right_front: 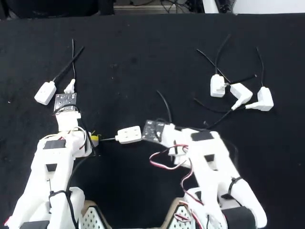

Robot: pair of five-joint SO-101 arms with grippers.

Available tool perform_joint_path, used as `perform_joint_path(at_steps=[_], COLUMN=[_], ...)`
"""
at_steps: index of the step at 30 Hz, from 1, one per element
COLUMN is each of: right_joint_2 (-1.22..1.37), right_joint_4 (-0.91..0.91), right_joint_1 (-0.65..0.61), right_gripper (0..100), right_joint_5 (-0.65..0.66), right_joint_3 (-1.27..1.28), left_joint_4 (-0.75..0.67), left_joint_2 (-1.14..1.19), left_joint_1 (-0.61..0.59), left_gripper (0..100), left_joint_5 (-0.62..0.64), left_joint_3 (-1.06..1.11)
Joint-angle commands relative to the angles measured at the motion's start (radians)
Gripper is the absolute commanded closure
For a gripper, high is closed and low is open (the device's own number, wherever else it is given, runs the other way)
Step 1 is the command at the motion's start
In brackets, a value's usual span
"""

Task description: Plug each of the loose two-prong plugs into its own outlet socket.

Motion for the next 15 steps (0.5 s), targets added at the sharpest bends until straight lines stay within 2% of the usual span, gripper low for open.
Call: perform_joint_path(at_steps=[1,4,9,15], right_joint_2=[-0.012,-0.012,-0.012,-0.022], right_joint_4=[0.066,0.097,0.149,0.377], right_joint_1=[-0.107,-0.155,-0.253,-0.399], right_gripper=[85.8,85.8,85.5,85.3], right_joint_5=[-0.110,-0.213,-0.299,-0.390], right_joint_3=[-0.050,-0.102,-0.151,-0.269], left_joint_4=[-0.012,-0.012,-0.012,-0.055], left_joint_2=[-0.008,-0.009,-0.009,-0.003], left_joint_1=[-0.007,-0.007,-0.007,-0.007], left_gripper=[73,73,73,73], left_joint_5=[0.000,0.000,0.000,0.000], left_joint_3=[-0.010,-0.010,-0.010,-0.001])
